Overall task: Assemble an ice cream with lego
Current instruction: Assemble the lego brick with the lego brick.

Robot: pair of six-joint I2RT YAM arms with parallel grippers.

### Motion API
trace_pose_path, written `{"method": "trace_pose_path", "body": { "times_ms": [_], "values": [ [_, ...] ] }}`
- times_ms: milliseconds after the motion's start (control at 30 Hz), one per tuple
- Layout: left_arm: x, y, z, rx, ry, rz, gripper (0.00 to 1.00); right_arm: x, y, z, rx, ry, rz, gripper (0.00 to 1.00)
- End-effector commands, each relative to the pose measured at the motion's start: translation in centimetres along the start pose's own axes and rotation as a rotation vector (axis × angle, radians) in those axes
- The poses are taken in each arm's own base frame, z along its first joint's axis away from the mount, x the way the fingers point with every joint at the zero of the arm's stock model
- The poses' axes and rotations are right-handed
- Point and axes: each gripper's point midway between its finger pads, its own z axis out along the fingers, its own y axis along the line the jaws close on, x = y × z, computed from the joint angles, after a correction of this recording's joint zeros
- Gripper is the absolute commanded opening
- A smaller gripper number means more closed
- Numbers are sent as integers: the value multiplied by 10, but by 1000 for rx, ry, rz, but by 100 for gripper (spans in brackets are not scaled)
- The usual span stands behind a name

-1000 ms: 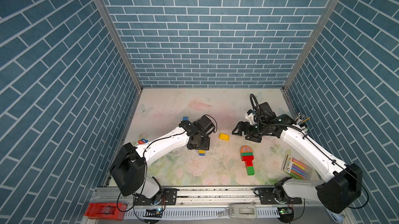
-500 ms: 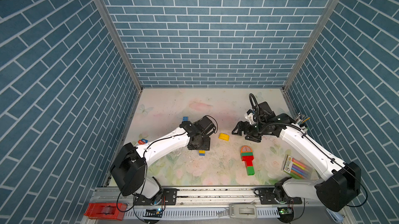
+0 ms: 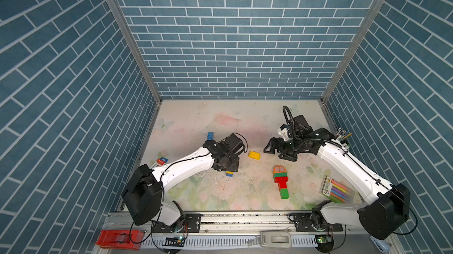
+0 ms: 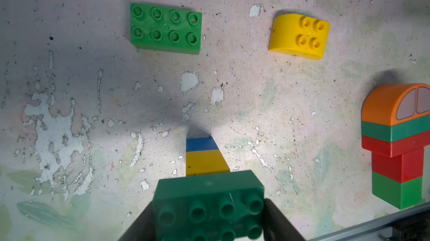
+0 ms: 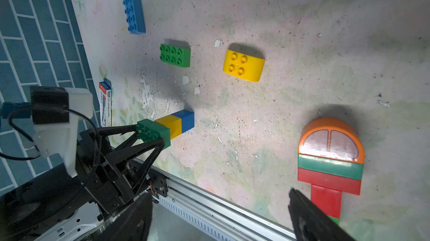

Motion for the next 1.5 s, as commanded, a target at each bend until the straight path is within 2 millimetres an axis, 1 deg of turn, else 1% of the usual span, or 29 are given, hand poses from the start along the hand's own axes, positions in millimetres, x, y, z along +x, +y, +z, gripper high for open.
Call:
{"method": "trace_pose_path", "body": {
  "times_ms": [0,67,200,333,433,533,767,833,967,1133,1267,1333,1467],
  "values": [
    [58,18,25,-88,289,33,0,1,0,-7,23,0,-24,92],
    [61,18,21,-104,328,24,0,1,0,-8,23,-2,-24,92],
    [65,17,25,-117,377,-14,0,0,0,-7,23,-3,-22,92],
    [60,15,28,-100,352,-84,0,0,0,-10,26,-12,-22,92],
    [56,26,28,-118,310,-142,0,2,-2,-13,33,-14,-22,92],
    [49,26,29,-73,252,-186,0,4,-3,-14,37,-13,-20,92],
    [37,16,33,-37,221,-183,0,2,-1,-11,36,-2,-21,92],
    [36,17,34,-51,231,-164,0,2,-1,-11,36,-1,-22,92],
    [40,20,33,-79,265,-128,0,3,-1,-13,40,2,-26,92],
    [41,25,30,-138,305,-64,0,5,-4,-13,51,7,-29,92],
    [51,30,34,-202,375,-37,0,5,-6,-13,58,7,-26,92],
    [55,28,37,-188,382,-55,0,6,-6,-13,59,5,-25,92],
    [50,22,34,-201,357,-55,0,7,-8,-14,63,2,-19,92]
  ]
}}
